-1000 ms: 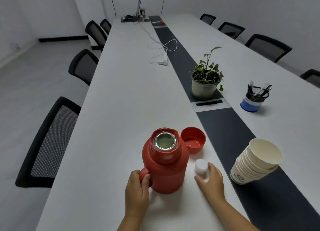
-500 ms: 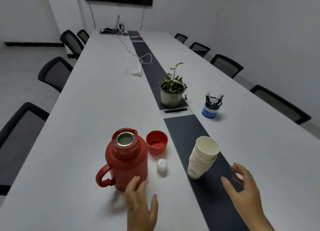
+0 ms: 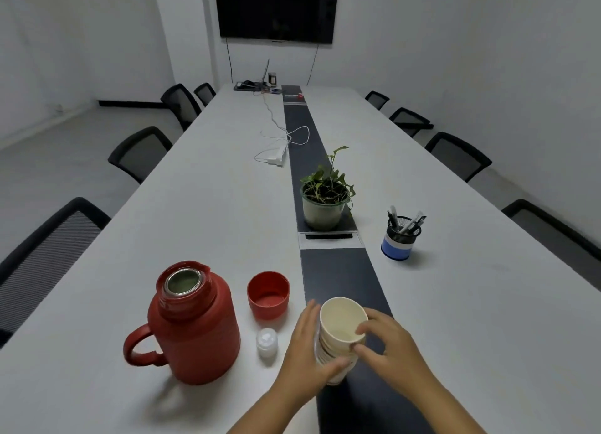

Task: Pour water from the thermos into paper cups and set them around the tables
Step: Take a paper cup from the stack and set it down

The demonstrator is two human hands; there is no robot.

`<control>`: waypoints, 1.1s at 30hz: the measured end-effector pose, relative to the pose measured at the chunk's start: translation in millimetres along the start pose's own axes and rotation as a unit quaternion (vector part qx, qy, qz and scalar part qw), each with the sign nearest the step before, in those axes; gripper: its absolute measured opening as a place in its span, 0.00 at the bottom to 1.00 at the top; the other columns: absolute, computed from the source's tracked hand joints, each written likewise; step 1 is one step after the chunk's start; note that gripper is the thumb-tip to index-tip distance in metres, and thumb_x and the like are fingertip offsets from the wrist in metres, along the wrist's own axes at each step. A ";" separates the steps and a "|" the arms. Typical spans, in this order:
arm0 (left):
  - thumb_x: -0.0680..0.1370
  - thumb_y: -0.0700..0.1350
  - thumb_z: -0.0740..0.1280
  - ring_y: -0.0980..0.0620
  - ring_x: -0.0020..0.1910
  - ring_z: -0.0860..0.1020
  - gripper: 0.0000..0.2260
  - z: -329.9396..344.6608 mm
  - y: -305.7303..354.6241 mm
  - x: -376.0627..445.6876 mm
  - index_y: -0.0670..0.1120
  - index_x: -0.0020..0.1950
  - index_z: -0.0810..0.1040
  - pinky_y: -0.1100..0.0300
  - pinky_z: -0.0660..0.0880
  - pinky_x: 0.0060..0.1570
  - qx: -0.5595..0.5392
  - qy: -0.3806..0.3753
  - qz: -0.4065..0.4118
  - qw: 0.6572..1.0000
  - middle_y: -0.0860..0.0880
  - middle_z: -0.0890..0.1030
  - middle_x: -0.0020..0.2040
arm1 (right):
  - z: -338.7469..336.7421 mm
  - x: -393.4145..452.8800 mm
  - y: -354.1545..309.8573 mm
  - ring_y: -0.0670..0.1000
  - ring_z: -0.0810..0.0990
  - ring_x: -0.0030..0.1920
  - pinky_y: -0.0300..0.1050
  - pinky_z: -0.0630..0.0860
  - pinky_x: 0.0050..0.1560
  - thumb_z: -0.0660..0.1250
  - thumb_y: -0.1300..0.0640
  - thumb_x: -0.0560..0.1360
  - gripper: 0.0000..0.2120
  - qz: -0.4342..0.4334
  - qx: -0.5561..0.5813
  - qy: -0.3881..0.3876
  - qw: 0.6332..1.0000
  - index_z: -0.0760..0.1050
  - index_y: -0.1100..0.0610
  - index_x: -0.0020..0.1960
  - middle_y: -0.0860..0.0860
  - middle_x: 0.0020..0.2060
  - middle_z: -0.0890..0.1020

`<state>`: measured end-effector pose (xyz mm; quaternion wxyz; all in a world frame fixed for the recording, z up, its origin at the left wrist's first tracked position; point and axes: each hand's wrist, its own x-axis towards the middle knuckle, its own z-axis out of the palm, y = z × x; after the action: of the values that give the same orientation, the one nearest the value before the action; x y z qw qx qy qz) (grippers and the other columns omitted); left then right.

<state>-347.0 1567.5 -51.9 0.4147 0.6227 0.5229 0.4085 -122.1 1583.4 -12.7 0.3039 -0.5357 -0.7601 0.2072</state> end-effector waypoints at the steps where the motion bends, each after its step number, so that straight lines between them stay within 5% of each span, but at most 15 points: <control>1: 0.74 0.58 0.80 0.68 0.80 0.60 0.43 0.0 3.5 2.6 0.61 0.84 0.61 0.60 0.61 0.80 -0.007 -0.002 0.003 1.000 0.68 0.62 0.82 | -2.8 0.0 -4.4 0.39 0.78 0.67 0.48 0.79 0.65 0.81 0.54 0.74 0.16 -0.011 0.015 0.007 1.000 0.79 0.36 0.50 0.32 0.67 0.79; 3: 0.77 0.54 0.78 0.66 0.76 0.68 0.33 0.9 4.0 4.3 0.63 0.79 0.68 0.58 0.67 0.77 -0.003 0.005 -0.001 1.000 0.68 0.71 0.76 | -11.1 -0.7 -12.0 0.41 0.80 0.65 0.48 0.79 0.63 0.82 0.58 0.74 0.17 -0.020 0.045 0.029 0.998 0.79 0.39 0.49 0.35 0.65 0.81; 5: 0.78 0.55 0.77 0.67 0.77 0.66 0.31 2.6 -2.5 3.1 0.66 0.78 0.70 0.55 0.66 0.78 0.018 0.011 -0.006 1.000 0.68 0.70 0.77 | -20.6 -2.3 -13.8 0.44 0.81 0.64 0.46 0.80 0.61 0.82 0.62 0.73 0.19 -0.011 0.069 0.055 0.996 0.79 0.40 0.48 0.37 0.64 0.81; 11: 0.77 0.65 0.76 0.63 0.82 0.59 0.41 6.9 -11.2 -6.1 0.62 0.85 0.60 0.56 0.60 0.81 0.012 0.044 -0.029 0.999 0.66 0.61 0.83 | -52.6 -20.3 -15.2 0.53 0.80 0.68 0.37 0.83 0.58 0.82 0.72 0.69 0.23 0.062 0.196 0.139 0.969 0.74 0.49 0.45 0.39 0.66 0.81; 16: 0.82 0.61 0.71 0.64 0.83 0.58 0.28 -29.0 -45.6 -65.9 0.60 0.81 0.68 0.53 0.62 0.81 0.074 0.125 -0.015 0.989 0.65 0.59 0.85 | -49.5 -42.6 -55.1 0.56 0.77 0.72 0.41 0.78 0.69 0.81 0.80 0.63 0.42 0.026 0.257 0.149 0.955 0.69 0.56 0.69 0.48 0.71 0.77; 20: 0.82 0.56 0.74 0.63 0.80 0.64 0.23 -101.4 -114.7 -167.6 0.58 0.76 0.75 0.51 0.68 0.77 0.129 0.167 -0.085 0.974 0.65 0.65 0.81 | 13.7 -60.7 -104.1 0.45 0.76 0.71 0.43 0.78 0.68 0.87 0.68 0.63 0.55 0.056 0.222 0.067 0.971 0.64 0.46 0.80 0.39 0.70 0.75; 25: 0.82 0.59 0.71 0.47 0.82 0.66 0.26 -206.4 -184.3 -289.0 0.48 0.77 0.76 0.42 0.69 0.77 0.287 0.200 -0.190 0.917 0.52 0.68 0.83 | 142.1 -70.6 -171.3 0.41 0.75 0.68 0.53 0.77 0.68 0.83 0.49 0.63 0.44 0.054 0.220 -0.066 0.972 0.69 0.44 0.76 0.36 0.65 0.75; 28: 0.86 0.57 0.67 0.47 0.87 0.56 0.27 -250.7 -212.0 -342.8 0.47 0.82 0.71 0.40 0.61 0.81 0.325 0.211 -0.276 0.879 0.50 0.63 0.86 | 214.3 -77.7 -208.6 0.40 0.76 0.66 0.54 0.77 0.67 0.80 0.48 0.64 0.35 0.058 0.240 -0.118 0.962 0.73 0.40 0.70 0.35 0.63 0.75; 33: 0.85 0.65 0.53 0.40 0.86 0.56 0.34 -294.4 -247.0 -387.6 0.42 0.81 0.72 0.37 0.56 0.81 0.395 0.204 -0.281 0.850 0.42 0.65 0.85 | 312.0 -68.3 -253.7 0.39 0.71 0.73 0.51 0.71 0.73 0.84 0.48 0.65 0.45 0.077 0.251 -0.113 0.958 0.69 0.46 0.77 0.36 0.71 0.72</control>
<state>-747.8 1237.0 -219.1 0.1148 0.4631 0.8658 0.1507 -493.6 1436.1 -94.2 0.3241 -0.4717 -0.6696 0.4734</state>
